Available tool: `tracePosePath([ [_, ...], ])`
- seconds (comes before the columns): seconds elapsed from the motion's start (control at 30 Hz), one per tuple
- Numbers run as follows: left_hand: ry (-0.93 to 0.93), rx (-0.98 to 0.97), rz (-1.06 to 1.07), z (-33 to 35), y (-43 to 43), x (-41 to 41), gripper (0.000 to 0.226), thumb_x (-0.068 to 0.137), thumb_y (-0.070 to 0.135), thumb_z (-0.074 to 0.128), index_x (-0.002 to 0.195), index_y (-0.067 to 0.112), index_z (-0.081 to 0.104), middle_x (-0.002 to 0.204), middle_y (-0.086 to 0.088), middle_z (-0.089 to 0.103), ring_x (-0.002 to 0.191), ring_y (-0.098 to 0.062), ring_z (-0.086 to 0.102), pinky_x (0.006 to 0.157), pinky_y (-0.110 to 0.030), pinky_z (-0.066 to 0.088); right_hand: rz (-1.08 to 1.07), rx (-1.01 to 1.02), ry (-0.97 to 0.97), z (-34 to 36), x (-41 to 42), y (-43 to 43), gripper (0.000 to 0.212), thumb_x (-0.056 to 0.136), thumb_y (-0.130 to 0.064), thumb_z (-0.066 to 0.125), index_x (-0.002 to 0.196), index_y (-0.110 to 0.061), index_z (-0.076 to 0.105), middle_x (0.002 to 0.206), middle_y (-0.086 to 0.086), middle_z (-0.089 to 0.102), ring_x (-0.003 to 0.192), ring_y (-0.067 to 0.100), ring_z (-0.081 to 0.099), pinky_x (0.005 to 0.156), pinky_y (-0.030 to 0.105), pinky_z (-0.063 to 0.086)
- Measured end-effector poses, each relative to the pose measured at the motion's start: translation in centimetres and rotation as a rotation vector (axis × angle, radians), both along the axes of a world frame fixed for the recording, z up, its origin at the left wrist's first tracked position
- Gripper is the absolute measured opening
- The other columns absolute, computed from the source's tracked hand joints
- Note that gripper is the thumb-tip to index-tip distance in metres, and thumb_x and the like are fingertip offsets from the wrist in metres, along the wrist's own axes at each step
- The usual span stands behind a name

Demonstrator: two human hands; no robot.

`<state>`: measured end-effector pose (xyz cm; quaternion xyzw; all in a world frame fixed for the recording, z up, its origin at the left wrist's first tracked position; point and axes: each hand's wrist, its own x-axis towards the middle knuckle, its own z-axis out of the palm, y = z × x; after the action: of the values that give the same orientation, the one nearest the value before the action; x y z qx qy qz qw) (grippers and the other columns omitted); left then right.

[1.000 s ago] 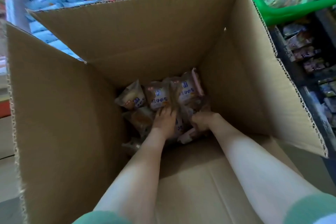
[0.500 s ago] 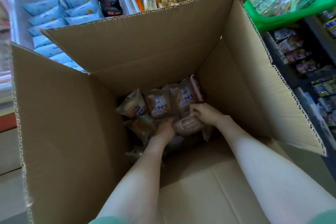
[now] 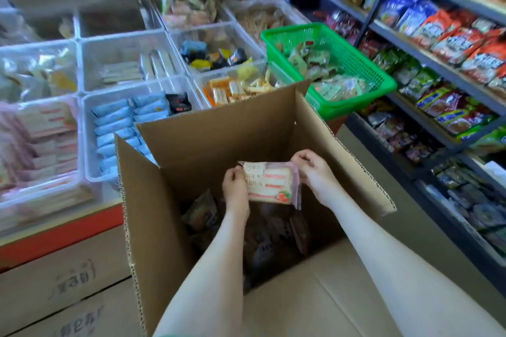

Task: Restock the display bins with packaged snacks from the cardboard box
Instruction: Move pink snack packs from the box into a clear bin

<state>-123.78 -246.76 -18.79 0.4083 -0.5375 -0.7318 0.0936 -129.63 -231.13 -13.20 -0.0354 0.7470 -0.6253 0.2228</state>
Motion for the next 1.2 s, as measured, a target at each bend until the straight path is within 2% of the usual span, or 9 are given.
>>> tracePosePath([
  [0.17,0.053,-0.152,0.035,5.7,1.7,2.9,0.022,0.1,0.03,0.042,0.095,0.012,0.055,0.084,0.0,0.059,0.079,-0.017,0.056,0.07,-0.032,0.043,-0.174,-0.099,-0.013,2.9,3.3,0.7,0.025,0.097,-0.025,0.05,0.097,-0.001,0.057,0.096,0.019,0.064,0.091,0.027,0.063,0.08,0.039,0.049],
  [0.3,0.055,-0.363,0.034,10.6,1.6,7.1,0.02,0.1,0.029,0.039,0.098,0.014,0.052,0.089,0.002,0.056,0.088,-0.018,0.054,0.074,-0.031,0.04,-0.285,0.001,0.145,5.9,7.2,0.1,0.029,0.097,-0.034,0.049,0.082,-0.009,0.054,0.089,0.014,0.066,0.083,0.02,0.061,0.073,0.033,0.049],
  [0.47,-0.009,-0.788,0.014,16.8,-0.7,12.8,0.026,0.103,0.025,0.033,0.107,0.004,0.046,0.095,-0.01,0.059,0.089,-0.028,0.055,0.066,-0.029,0.029,-0.369,-0.135,0.349,10.2,12.2,-3.1,0.028,0.094,-0.028,0.054,0.07,-0.014,0.052,0.071,0.0,0.059,0.069,0.009,0.054,0.058,0.021,0.043],
  [0.63,-0.132,-1.194,-0.044,18.7,-5.5,17.4,0.025,0.103,0.017,0.027,0.114,0.0,0.041,0.105,-0.018,0.058,0.098,-0.036,0.063,0.066,-0.034,0.04,-0.298,-0.164,0.426,12.6,14.3,-7.5,0.028,0.09,-0.026,0.06,0.063,-0.021,0.058,0.061,-0.008,0.058,0.061,0.008,0.053,0.062,0.032,0.046],
  [0.8,-0.019,-1.015,0.101,19.2,-11.0,20.0,0.012,0.099,0.011,0.033,0.103,0.003,0.04,0.099,-0.022,0.063,0.092,-0.039,0.062,0.065,-0.035,0.041,-0.118,-0.153,0.406,13.6,15.1,-12.9,0.023,0.088,-0.028,0.061,0.067,-0.02,0.064,0.071,0.0,0.063,0.068,0.013,0.056,0.063,0.037,0.047],
  [0.87,0.029,-0.975,0.173,19.3,-14.0,20.8,0.014,0.099,0.014,0.037,0.101,0.001,0.041,0.1,-0.026,0.064,0.092,-0.041,0.06,0.065,-0.039,0.041,-0.023,-0.126,0.409,13.9,14.8,-15.9,0.019,0.088,-0.027,0.061,0.072,-0.02,0.069,0.075,-0.006,0.061,0.071,0.005,0.049,0.059,0.025,0.041],
  [0.97,0.003,-0.966,0.252,18.9,-20.0,21.8,0.02,0.099,0.015,0.04,0.106,-0.004,0.043,0.101,-0.025,0.065,0.092,-0.04,0.06,0.063,-0.033,0.032,0.12,-0.026,0.455,14.0,14.7,-22.0,0.017,0.092,-0.017,0.058,0.079,-0.017,0.068,0.05,-0.016,0.056,0.048,-0.002,0.047,0.049,0.017,0.034],
  [1.13,-0.107,-0.944,0.223,16.8,-32.5,21.8,0.021,0.099,0.019,0.038,0.106,0.002,0.05,0.092,-0.021,0.066,0.088,-0.038,0.061,0.064,-0.035,0.038,0.207,0.187,0.557,12.7,13.2,-34.6,0.016,0.091,-0.012,0.058,0.077,-0.01,0.064,0.056,0.0,0.059,0.038,-0.002,0.052,0.043,0.015,0.038],
  [1.2,-0.152,-0.934,0.181,16.2,-37.5,20.8,0.025,0.1,0.022,0.038,0.109,0.006,0.054,0.095,-0.018,0.067,0.09,-0.036,0.062,0.069,-0.035,0.042,0.205,0.234,0.536,11.6,11.8,-40.0,0.018,0.091,-0.011,0.058,0.074,-0.01,0.064,0.065,0.009,0.066,0.044,0.004,0.058,0.045,0.019,0.047],
])
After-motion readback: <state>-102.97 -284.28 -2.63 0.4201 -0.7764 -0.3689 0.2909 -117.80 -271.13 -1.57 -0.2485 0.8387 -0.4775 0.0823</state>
